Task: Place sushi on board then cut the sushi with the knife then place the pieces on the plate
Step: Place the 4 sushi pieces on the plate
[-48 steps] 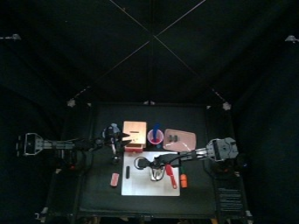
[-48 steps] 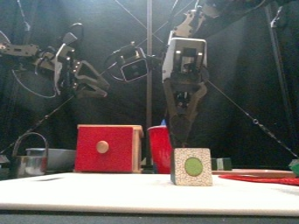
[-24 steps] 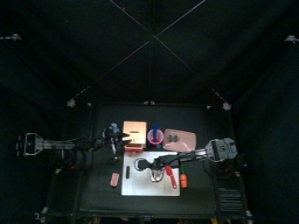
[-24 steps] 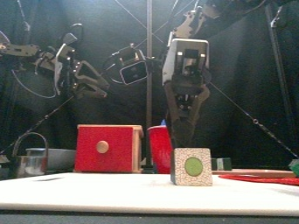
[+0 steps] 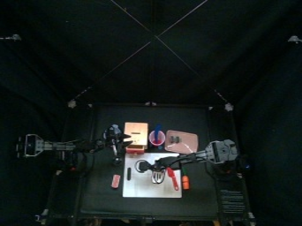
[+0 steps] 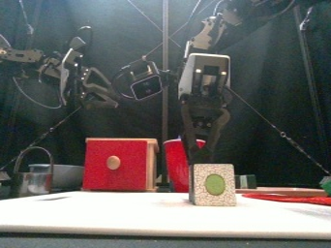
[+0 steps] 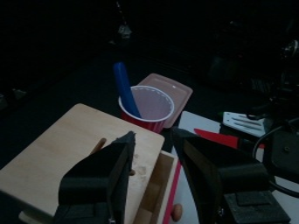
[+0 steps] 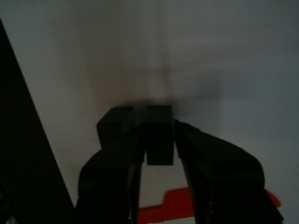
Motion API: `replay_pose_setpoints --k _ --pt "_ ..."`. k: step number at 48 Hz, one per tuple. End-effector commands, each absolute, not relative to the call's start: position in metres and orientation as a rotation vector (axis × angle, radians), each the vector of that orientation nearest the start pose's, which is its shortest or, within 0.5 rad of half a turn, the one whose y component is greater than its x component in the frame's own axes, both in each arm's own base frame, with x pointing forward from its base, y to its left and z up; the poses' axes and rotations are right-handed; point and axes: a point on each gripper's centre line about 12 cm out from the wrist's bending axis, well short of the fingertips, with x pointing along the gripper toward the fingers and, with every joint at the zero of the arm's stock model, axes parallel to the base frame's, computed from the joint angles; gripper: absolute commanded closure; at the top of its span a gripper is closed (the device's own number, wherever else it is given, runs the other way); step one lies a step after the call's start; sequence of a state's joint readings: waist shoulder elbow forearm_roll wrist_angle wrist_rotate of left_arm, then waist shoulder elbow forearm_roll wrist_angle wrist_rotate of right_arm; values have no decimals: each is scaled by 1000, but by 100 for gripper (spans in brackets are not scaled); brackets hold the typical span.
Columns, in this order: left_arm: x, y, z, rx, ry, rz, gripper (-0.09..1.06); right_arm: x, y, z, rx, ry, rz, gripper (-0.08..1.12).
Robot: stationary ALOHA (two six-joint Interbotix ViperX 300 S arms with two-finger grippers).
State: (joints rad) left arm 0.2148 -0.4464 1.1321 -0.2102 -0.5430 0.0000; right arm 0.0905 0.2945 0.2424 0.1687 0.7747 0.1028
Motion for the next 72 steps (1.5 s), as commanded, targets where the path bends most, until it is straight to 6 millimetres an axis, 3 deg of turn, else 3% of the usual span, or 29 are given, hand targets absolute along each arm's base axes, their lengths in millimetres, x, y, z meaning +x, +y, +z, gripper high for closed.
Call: replay_pose_setpoints --k 1,10,16,30,39,42,50,56,72 --pt "267 71 221 -183 102 333 18 431 52 141 214 1287 29 46" --pt "266 71 221 -184 105 333 18 417 39 152 257 1276 -11 50" --pt "266 71 220 -182 107 333 18 391 16 167 369 1261 -108 50" --pt "266 71 219 -173 111 331 18 286 -58 185 711 1197 -533 50" --pt "264 69 216 -164 123 322 18 224 -93 177 877 1124 -828 50" --pt "264 68 216 -156 124 315 18 212 -105 175 922 1075 -915 50" --pt "265 65 216 -119 130 289 18 198 -137 171 978 964 -1068 50" --pt "264 65 213 -103 139 283 18 201 -154 168 1061 859 -1128 50" --pt "257 70 200 -52 190 279 18 225 -164 151 1169 791 -1183 50"
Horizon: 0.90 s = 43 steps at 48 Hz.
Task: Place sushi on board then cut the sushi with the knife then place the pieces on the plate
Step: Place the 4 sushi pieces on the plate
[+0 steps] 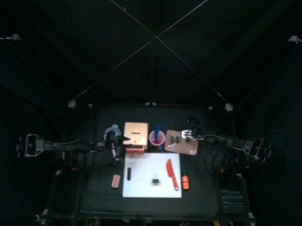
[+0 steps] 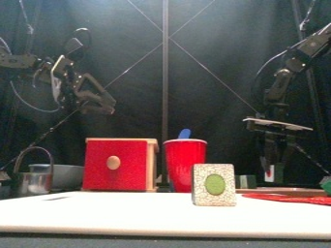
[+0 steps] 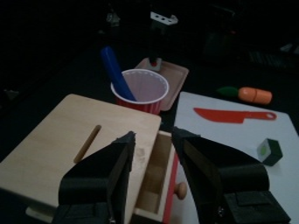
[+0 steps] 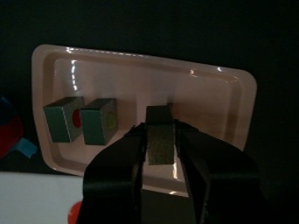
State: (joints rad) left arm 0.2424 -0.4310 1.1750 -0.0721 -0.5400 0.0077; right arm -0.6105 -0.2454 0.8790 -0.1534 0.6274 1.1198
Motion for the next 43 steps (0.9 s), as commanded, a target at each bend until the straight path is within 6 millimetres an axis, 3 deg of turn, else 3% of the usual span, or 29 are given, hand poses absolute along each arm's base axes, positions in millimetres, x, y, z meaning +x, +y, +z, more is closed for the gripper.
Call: replay_pose_setpoints --k 1,11,43 --pt "258 69 200 -48 193 275 18 227 -164 152 1170 787 -1182 50" --pt "257 68 198 -31 199 262 18 241 -166 151 1151 832 -1192 50" --pt "252 69 191 -35 221 271 18 237 -158 135 1127 924 -1230 50"
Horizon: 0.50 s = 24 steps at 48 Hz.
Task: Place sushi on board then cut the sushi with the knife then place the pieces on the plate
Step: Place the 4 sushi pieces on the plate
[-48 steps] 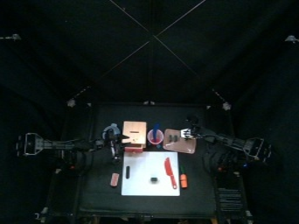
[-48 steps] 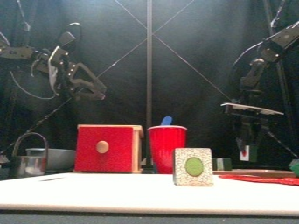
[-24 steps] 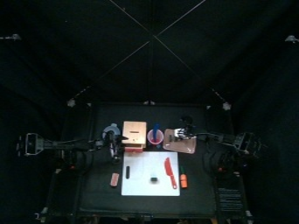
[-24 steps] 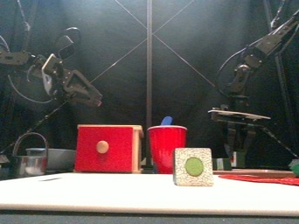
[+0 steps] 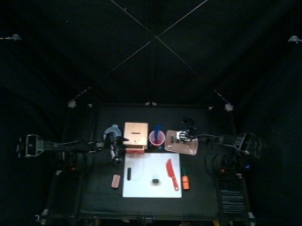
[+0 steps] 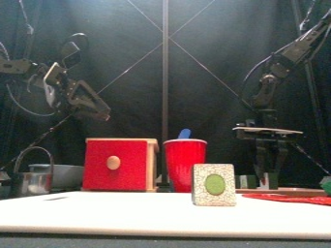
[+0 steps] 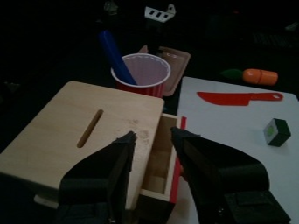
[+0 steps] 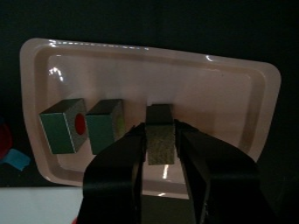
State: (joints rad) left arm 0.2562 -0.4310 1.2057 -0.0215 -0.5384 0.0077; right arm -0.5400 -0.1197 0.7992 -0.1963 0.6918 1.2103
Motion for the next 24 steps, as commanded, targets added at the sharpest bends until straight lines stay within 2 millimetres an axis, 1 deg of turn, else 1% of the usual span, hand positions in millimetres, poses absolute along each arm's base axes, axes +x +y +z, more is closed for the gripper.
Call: replay_pose_setpoints --k 1,10,19,24 --pt "252 68 191 -34 221 270 18 237 -158 135 1125 924 -1230 50" --pt "251 70 191 -35 220 276 18 237 -157 134 1128 927 -1229 48" --pt "251 70 191 -34 219 277 18 239 -155 134 1128 924 -1222 35" --pt "251 70 191 -35 220 278 18 239 -156 135 1132 918 -1227 31"
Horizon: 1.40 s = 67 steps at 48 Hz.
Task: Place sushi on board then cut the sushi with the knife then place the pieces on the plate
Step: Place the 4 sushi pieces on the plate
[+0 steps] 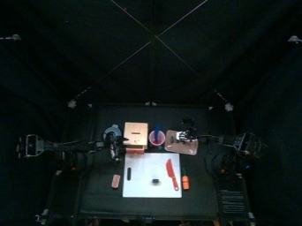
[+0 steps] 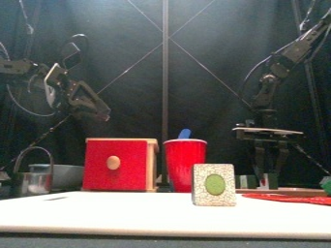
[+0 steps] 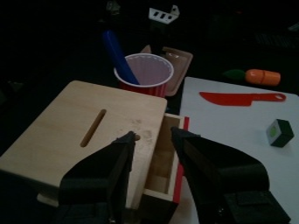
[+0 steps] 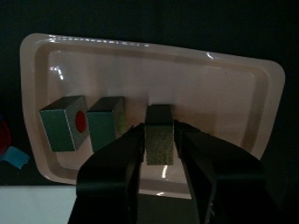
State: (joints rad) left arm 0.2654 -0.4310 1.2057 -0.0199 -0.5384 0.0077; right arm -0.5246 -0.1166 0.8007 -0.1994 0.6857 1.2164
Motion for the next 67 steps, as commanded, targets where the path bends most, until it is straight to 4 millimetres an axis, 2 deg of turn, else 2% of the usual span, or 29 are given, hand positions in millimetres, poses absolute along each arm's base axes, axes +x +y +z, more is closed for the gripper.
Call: replay_pose_setpoints --k 1,12,18,24,29,37,43,51,58,67 --pt "251 70 191 -35 220 278 18 240 -156 135 1133 915 -1228 30" --pt "251 71 191 -37 220 281 18 244 -159 149 1130 869 -1215 30" --pt "252 70 192 -36 217 278 18 252 -155 170 1134 822 -1172 30" --pt "252 71 192 -38 217 282 18 262 -141 191 1082 826 -1092 30" --pt "252 71 193 -39 214 282 18 270 -121 199 957 890 -1000 30" --pt "256 72 199 -43 194 281 18 282 -89 206 878 963 -902 30" --pt "259 73 203 -48 182 285 18 309 -53 220 730 970 -713 30" --pt "262 75 207 -61 170 295 18 348 7 233 546 977 -413 30" --pt "265 78 210 -110 153 326 18 366 44 224 406 1079 -259 30" --pt "270 84 208 -196 153 383 18 380 67 198 269 1232 -106 30"
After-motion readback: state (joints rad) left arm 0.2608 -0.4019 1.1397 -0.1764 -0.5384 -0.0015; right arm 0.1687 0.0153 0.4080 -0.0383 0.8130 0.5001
